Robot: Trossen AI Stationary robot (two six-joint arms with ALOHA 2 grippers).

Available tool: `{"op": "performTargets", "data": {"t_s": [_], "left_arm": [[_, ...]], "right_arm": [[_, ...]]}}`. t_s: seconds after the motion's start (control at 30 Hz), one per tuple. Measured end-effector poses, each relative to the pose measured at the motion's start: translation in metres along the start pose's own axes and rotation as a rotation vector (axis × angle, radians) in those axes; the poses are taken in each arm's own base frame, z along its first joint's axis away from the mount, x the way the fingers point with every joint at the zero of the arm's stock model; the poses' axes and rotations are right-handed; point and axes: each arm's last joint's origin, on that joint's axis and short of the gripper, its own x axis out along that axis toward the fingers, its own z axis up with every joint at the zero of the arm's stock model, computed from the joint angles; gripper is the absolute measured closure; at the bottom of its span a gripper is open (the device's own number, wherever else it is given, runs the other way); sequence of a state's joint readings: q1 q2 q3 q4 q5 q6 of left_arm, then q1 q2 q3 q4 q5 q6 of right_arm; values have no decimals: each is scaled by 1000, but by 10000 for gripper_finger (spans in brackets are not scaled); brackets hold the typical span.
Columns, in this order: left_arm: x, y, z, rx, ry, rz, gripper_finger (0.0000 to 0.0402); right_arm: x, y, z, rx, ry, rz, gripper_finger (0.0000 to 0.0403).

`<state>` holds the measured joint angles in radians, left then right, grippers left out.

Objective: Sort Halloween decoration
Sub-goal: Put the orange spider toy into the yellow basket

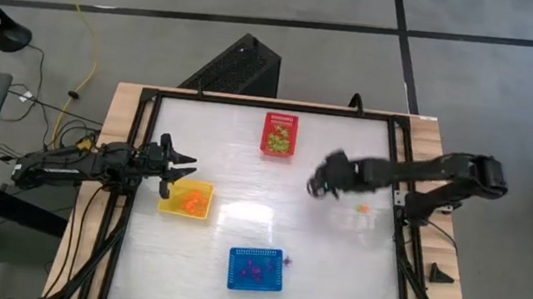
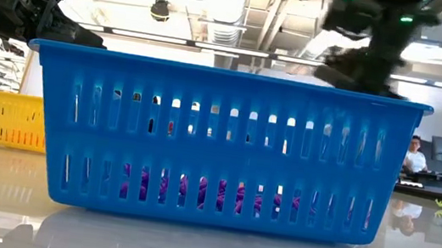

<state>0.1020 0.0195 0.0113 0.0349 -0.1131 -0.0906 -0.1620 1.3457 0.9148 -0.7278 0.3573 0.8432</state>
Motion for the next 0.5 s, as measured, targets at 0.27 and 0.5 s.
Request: {"op": "performTargets", "data": {"t_s": [0.27,0.5], "left_arm": [[0,0,0,0,0,0,285],[0,0,0,0,-1,0,285]], "right_arm": [[-14,9,-101,128,44,-111,257],[-30,-6,-145,250,-74,-332,271]]}}
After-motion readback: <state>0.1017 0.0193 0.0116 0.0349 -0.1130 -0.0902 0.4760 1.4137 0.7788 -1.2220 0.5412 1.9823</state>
